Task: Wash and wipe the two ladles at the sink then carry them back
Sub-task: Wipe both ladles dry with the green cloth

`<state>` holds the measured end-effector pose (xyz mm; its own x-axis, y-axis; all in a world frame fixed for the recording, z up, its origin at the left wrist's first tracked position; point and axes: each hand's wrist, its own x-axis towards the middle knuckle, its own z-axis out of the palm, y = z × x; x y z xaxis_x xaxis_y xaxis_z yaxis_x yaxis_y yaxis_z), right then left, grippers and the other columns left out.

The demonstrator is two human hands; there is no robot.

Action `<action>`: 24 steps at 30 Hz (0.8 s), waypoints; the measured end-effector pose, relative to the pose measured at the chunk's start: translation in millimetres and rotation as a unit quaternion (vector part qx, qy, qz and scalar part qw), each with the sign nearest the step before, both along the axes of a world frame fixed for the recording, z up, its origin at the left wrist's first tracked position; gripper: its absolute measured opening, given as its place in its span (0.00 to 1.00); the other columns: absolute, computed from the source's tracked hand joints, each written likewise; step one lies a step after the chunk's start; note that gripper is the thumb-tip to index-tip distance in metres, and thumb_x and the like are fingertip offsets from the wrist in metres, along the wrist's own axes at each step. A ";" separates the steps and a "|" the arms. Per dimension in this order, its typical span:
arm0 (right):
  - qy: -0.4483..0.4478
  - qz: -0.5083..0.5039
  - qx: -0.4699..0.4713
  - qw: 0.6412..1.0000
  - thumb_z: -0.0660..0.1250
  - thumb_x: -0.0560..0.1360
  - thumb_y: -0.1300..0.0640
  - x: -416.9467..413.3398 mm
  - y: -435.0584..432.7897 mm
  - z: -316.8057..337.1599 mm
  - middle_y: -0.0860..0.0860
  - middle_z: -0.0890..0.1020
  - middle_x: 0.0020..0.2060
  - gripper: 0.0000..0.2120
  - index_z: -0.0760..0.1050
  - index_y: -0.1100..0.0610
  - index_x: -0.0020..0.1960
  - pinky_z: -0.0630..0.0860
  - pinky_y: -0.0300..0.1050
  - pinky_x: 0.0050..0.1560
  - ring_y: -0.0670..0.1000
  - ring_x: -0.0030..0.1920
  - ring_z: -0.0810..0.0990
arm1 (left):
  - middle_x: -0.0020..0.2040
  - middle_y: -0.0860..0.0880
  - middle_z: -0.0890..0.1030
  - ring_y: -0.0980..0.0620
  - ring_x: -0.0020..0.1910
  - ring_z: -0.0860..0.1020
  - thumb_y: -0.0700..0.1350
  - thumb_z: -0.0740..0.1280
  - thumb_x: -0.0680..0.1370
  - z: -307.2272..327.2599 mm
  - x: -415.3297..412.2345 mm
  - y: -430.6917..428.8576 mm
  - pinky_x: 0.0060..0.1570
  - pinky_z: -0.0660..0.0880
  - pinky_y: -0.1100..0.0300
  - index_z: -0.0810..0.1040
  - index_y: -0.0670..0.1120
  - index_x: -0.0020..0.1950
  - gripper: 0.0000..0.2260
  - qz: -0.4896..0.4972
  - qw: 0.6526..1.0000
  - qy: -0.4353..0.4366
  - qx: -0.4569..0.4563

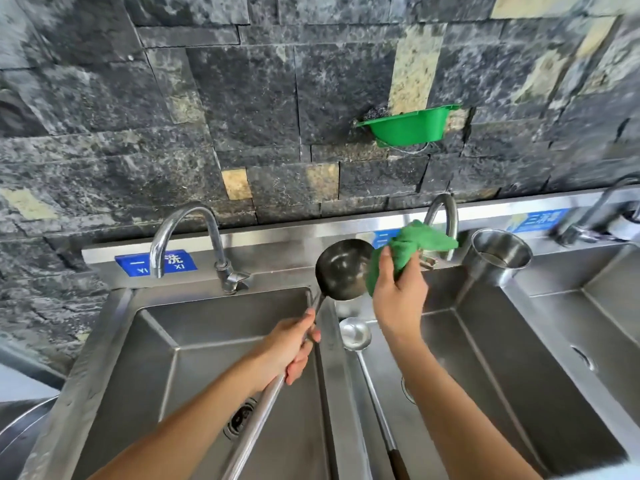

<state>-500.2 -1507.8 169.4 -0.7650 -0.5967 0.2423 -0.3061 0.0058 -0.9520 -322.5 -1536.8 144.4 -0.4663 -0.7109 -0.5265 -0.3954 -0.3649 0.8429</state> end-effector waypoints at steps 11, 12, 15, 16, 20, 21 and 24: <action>0.318 0.068 0.267 0.907 0.53 0.80 0.46 48.4 -44.2 -100.2 0.63 0.80 0.53 0.23 0.76 0.64 0.53 0.57 0.64 0.72 0.68 0.58 0.75 | 0.20 0.52 0.56 0.56 0.13 0.56 0.59 0.49 0.83 -39.6 20.2 -6.8 0.16 0.58 0.72 0.67 0.46 0.42 0.20 0.001 0.964 0.100 0.247; 0.315 0.079 0.272 0.906 0.52 0.80 0.46 50.4 -45.9 -100.4 0.63 0.80 0.55 0.24 0.76 0.64 0.55 0.55 0.62 0.73 0.68 0.60 0.75 | 0.19 0.52 0.57 0.56 0.12 0.56 0.59 0.49 0.83 -39.6 20.3 -8.7 0.16 0.57 0.72 0.67 0.46 0.42 0.20 0.000 0.962 0.106 0.253; 0.304 0.125 0.298 0.896 0.50 0.80 0.43 57.2 -47.0 -100.3 0.62 0.78 0.62 0.28 0.75 0.64 0.62 0.51 0.60 0.77 0.67 0.68 0.71 | 0.18 0.53 0.57 0.57 0.12 0.56 0.59 0.50 0.83 -37.4 18.2 -14.2 0.14 0.57 0.72 0.68 0.47 0.40 0.20 -0.013 0.960 0.123 0.253; 0.297 0.142 0.311 0.892 0.49 0.81 0.43 58.5 -46.5 -98.5 0.61 0.79 0.63 0.28 0.75 0.64 0.63 0.49 0.58 0.79 0.65 0.70 0.71 | 0.18 0.53 0.57 0.57 0.12 0.57 0.60 0.50 0.83 -37.1 16.7 -16.7 0.14 0.57 0.72 0.67 0.47 0.40 0.20 -0.024 0.963 0.120 0.240; 0.214 0.184 0.318 0.905 0.52 0.82 0.44 52.4 -41.4 -78.9 0.61 0.81 0.60 0.25 0.74 0.63 0.62 0.52 0.53 0.79 0.61 0.69 0.73 | 0.17 0.53 0.58 0.57 0.11 0.58 0.61 0.50 0.83 -37.3 4.7 -28.2 0.14 0.57 0.72 0.65 0.48 0.39 0.21 -0.054 0.961 0.124 0.242; 0.177 0.189 0.307 0.916 0.54 0.84 0.46 49.6 -38.5 -71.8 0.61 0.81 0.60 0.22 0.73 0.63 0.62 0.57 0.51 0.77 0.61 0.68 0.74 | 0.17 0.53 0.58 0.57 0.10 0.58 0.62 0.50 0.82 -39.0 1.1 -30.1 0.14 0.58 0.73 0.65 0.48 0.39 0.21 -0.055 0.959 0.126 0.250; -0.021 0.165 0.255 0.952 0.61 0.83 0.48 36.7 -25.3 -54.9 0.56 0.83 0.51 0.16 0.76 0.58 0.60 0.71 0.50 0.62 0.58 0.57 0.79 | 0.17 0.53 0.59 0.56 0.10 0.58 0.63 0.50 0.82 -44.0 -13.2 -33.0 0.14 0.58 0.73 0.65 0.48 0.37 0.22 -0.053 0.953 0.144 0.260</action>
<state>-463.5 -1533.0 114.5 -0.5179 -0.8383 -0.1706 -0.3333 0.3814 -0.8622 -335.7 -1569.8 100.3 -0.6998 -0.3295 -0.6338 -0.2332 -0.7333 0.6387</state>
